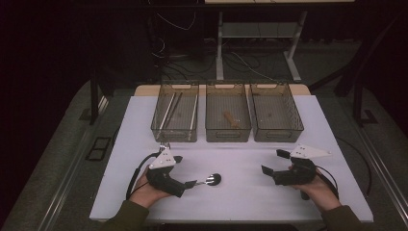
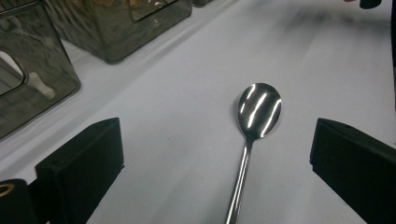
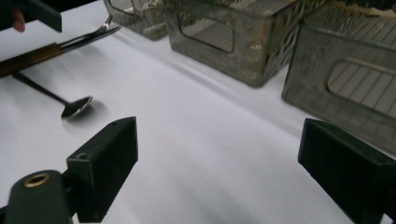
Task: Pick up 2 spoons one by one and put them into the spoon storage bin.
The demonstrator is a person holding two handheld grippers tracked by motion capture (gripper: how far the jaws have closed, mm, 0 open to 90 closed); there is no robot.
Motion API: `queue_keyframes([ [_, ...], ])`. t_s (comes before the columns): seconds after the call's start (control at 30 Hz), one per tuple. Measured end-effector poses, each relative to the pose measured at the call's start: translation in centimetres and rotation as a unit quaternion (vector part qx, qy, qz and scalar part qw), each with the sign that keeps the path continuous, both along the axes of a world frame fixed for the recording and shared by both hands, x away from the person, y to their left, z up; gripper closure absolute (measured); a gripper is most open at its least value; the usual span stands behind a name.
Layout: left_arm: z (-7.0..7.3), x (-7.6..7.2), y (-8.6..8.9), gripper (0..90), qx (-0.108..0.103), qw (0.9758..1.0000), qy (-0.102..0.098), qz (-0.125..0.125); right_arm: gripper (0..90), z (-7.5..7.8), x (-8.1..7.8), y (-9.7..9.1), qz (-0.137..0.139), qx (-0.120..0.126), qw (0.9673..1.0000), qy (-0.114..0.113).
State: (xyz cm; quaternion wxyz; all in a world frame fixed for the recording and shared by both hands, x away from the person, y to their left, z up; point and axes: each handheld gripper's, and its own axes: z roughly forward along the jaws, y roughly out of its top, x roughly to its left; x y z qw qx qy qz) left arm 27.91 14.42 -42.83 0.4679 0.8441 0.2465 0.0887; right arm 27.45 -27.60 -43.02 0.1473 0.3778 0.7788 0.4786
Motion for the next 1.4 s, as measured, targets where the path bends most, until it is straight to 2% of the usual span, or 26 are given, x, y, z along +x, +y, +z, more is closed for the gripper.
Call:
queue_keyframes([
  [0.2,0.3,0.2,-0.5,6.0,0.002,1.0,0.005,-0.005,12.3,-0.9,-0.9,-0.5,0.0,-0.015,0.9999,0.005],
  [0.37,0.5,0.6,-1.1,13.7,0.002,0.9998,0.007,-0.02,12.3,-1.3,-1.2,-0.5,0.008,-0.032,0.9994,0.01],
  [0.47,0.6,0.9,-1.8,15.2,0.005,0.9995,0.009,-0.029,12.3,-1.4,-1.2,-0.4,0.008,-0.036,0.9993,0.009],
  [0.73,0.9,1.3,-3.3,21.5,-0.001,0.9988,0.017,-0.046,12.3,-1.4,-1.1,-0.4,0.01,-0.039,0.9991,0.014],
  [0.93,0.9,1.5,-4.7,25.4,0.003,0.998,0.019,-0.06,12.3,-1.4,-1.1,-0.5,0.006,-0.037,0.9992,0.014],
  [1.1,1.1,1.9,-5.7,29.9,-0.002,0.9978,0.02,-0.063,12.3,-1.5,-1.0,-0.4,0.006,-0.04,0.9991,0.013],
  [1.4,0.8,2.3,-7.4,44.3,-0.004,0.9961,0.036,-0.081,12.3,-1.4,-1.0,-0.5,0.004,-0.042,0.999,0.01],
])
